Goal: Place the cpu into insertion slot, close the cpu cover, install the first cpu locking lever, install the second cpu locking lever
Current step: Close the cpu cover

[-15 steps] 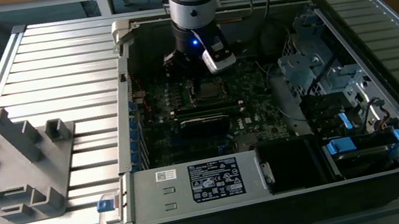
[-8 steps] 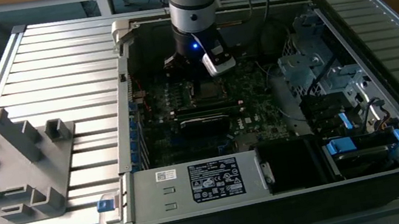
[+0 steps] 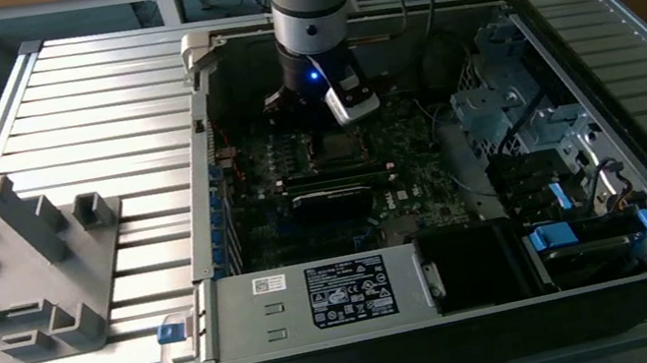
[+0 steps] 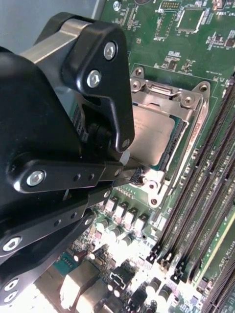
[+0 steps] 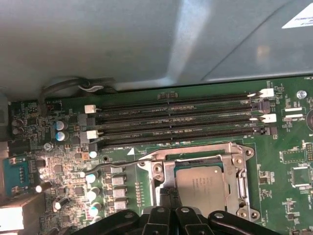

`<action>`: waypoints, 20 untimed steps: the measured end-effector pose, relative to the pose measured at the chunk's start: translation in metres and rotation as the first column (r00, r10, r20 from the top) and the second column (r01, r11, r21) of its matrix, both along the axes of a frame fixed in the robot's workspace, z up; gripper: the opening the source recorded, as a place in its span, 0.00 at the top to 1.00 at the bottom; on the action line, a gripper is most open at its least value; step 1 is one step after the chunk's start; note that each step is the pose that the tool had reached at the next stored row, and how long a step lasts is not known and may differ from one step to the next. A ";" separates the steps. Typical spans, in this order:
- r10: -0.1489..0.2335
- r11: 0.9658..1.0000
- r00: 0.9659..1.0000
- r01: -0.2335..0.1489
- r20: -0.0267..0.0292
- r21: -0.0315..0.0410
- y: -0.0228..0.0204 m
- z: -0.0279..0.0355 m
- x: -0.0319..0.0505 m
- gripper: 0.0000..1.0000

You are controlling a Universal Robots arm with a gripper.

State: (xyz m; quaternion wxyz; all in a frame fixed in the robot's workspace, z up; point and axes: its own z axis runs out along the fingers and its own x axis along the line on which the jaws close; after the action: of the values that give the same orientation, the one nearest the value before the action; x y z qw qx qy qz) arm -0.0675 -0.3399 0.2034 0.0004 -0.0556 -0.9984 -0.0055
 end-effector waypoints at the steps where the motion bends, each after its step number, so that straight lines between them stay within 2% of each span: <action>1: 0.000 1.000 1.000 0.000 0.000 0.000 0.0000 -0.0010 -0.0003 0.89; 3: 0.000 1.000 1.000 0.000 0.000 0.000 -0.0001 -0.0040 -0.0008 0.89; 20: 0.000 1.000 1.000 0.000 0.000 -0.001 -0.0002 -0.0072 -0.0010 0.89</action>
State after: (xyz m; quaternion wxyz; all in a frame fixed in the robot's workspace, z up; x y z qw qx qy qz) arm -0.0684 -0.3402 0.1962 0.0003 -0.0556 -0.9984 -0.0050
